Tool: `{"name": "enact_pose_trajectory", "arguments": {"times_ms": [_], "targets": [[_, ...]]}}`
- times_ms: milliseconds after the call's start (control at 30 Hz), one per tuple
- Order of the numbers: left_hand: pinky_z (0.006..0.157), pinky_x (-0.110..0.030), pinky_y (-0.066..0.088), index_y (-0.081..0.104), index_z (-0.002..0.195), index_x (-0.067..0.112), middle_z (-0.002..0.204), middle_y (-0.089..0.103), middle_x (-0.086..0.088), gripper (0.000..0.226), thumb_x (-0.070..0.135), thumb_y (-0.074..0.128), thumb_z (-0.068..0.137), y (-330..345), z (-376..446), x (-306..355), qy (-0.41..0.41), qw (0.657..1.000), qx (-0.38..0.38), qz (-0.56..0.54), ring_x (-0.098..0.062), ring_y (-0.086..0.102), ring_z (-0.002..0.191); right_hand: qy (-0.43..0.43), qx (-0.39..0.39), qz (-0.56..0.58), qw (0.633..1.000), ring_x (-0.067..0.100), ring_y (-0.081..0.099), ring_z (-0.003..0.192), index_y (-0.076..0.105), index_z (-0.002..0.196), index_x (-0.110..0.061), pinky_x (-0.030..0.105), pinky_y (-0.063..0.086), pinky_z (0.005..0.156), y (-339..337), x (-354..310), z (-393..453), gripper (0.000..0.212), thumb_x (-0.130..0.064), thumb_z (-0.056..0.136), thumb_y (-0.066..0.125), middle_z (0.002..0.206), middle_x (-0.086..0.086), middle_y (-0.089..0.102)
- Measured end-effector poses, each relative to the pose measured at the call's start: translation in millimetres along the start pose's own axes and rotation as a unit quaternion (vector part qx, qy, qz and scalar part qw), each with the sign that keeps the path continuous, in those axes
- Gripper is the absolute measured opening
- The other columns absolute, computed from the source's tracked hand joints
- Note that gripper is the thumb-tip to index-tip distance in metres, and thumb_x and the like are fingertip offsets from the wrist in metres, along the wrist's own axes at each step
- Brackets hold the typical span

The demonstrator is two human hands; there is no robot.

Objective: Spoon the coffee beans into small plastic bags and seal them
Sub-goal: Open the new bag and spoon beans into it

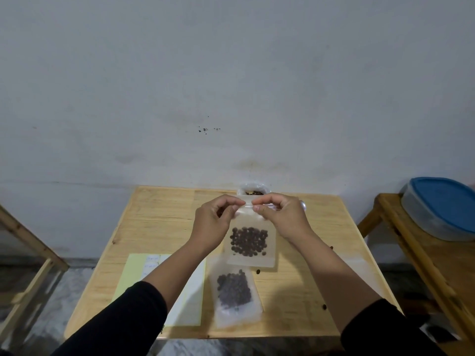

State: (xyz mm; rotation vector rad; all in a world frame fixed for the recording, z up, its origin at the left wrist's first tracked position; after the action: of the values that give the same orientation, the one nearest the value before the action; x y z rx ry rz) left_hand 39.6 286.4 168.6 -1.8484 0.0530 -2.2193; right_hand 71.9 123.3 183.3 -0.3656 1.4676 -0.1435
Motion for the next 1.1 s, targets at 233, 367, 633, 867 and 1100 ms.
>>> {"name": "enact_pose_trajectory", "arguments": {"times_ms": [233,367,633,867,1100], "targets": [[0.065,-0.012,0.044,0.071,0.087,0.031,0.08,0.07,0.015,0.013,0.02,0.071,0.082,-2.3,-2.3,-6.1,-0.007,0.999,-0.041,0.03,0.0,0.058,0.065,0.024,-0.011,0.019,0.999,-0.001,0.059,0.075,0.073,0.075,-0.026,0.024,0.049,0.08,10.8,9.4,-0.9,0.009,-0.019,0.074,0.077,0.084,-0.013,0.071],[0.06,-0.004,0.038,0.072,0.087,0.024,0.083,0.071,0.013,0.009,0.017,0.071,0.082,-5.4,-5.8,-8.5,-0.023,0.999,-0.032,0.018,0.009,0.053,0.057,0.028,-0.001,0.029,0.999,-0.006,0.061,0.08,0.072,0.075,-0.02,0.021,0.046,0.081,19.1,11.6,-2.1,0.006,-0.016,0.074,0.076,0.082,-0.013,0.07],[0.083,-0.019,0.049,0.072,0.086,0.028,0.092,0.071,0.017,0.013,0.015,0.069,0.083,-27.7,-1.1,-30.9,-0.067,0.996,0.054,-0.036,0.004,0.064,0.09,0.043,-0.06,0.074,0.995,0.012,0.062,0.097,0.071,0.087,-0.028,0.017,0.052,0.074,43.5,28.0,-15.0,0.017,-0.012,0.079,0.071,0.105,-0.005,0.067],[0.086,-0.015,0.039,0.063,0.109,0.031,0.109,0.061,0.02,0.028,0.017,0.066,0.086,-18.0,-20.7,-64.5,-0.114,0.993,0.016,0.003,0.0,0.052,0.102,0.112,0.011,0.073,0.991,0.011,0.062,0.091,0.073,0.076,-0.027,0.02,0.049,0.077,51.4,79.4,-36.5,0.015,-0.012,0.077,0.074,0.091,-0.006,0.07],[0.088,-0.012,0.036,0.049,0.134,0.023,0.134,0.052,0.002,0.053,0.02,0.068,0.084,5.4,-71.4,-129.9,-0.183,0.971,-0.035,0.149,-0.013,0.053,0.116,0.172,0.016,-0.043,0.984,0.011,0.06,0.087,0.072,0.089,-0.019,0.011,0.045,0.066,72.0,141.9,-62.9,0.011,-0.015,0.08,0.069,0.094,-0.003,0.07]]}}
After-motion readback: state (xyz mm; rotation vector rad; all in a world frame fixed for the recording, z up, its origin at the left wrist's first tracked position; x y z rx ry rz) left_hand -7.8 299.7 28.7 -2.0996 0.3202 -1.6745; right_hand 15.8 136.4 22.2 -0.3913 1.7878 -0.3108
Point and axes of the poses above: each hand's wrist, its own z-axis towards the middle knuckle, its own y-axis out of the palm, x = y × z, the point moved 8 cm from there along z, towards the middle knuckle
